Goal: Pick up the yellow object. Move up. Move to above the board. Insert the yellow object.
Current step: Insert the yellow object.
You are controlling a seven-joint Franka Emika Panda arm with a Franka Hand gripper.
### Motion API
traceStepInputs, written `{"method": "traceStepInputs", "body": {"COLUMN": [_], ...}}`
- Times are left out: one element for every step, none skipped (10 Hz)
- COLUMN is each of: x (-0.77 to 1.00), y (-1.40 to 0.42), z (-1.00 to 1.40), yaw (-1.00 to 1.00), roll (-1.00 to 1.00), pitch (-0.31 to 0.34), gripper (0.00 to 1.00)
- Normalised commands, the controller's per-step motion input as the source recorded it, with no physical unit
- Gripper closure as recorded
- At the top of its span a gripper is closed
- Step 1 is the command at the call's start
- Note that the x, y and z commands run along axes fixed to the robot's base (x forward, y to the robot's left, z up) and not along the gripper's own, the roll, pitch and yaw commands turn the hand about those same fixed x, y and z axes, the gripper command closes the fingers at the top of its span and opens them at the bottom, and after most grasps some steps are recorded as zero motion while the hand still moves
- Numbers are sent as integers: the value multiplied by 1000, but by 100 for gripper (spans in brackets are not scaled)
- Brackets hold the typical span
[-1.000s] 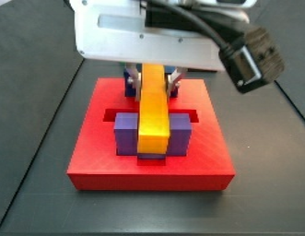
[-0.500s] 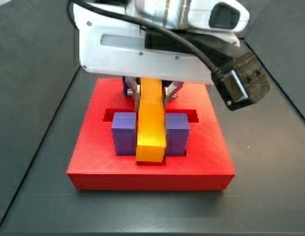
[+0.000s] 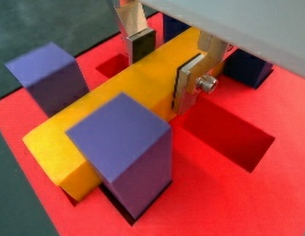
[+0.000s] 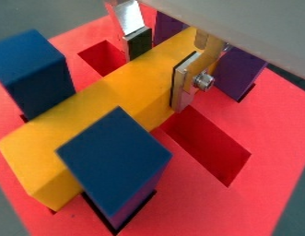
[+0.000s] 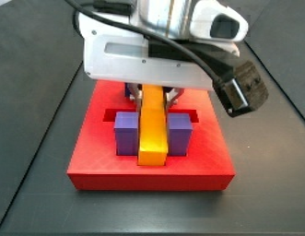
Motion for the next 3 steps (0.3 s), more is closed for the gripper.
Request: {"method": "traceStepInputs", "body": {"x": [0, 0, 0], "y": [0, 0, 0], "z": [-69, 0, 0], "yaw": [0, 0, 0], "roll": [0, 4, 0], "pitch": [0, 0, 0], "gripper": [100, 100, 100]}}
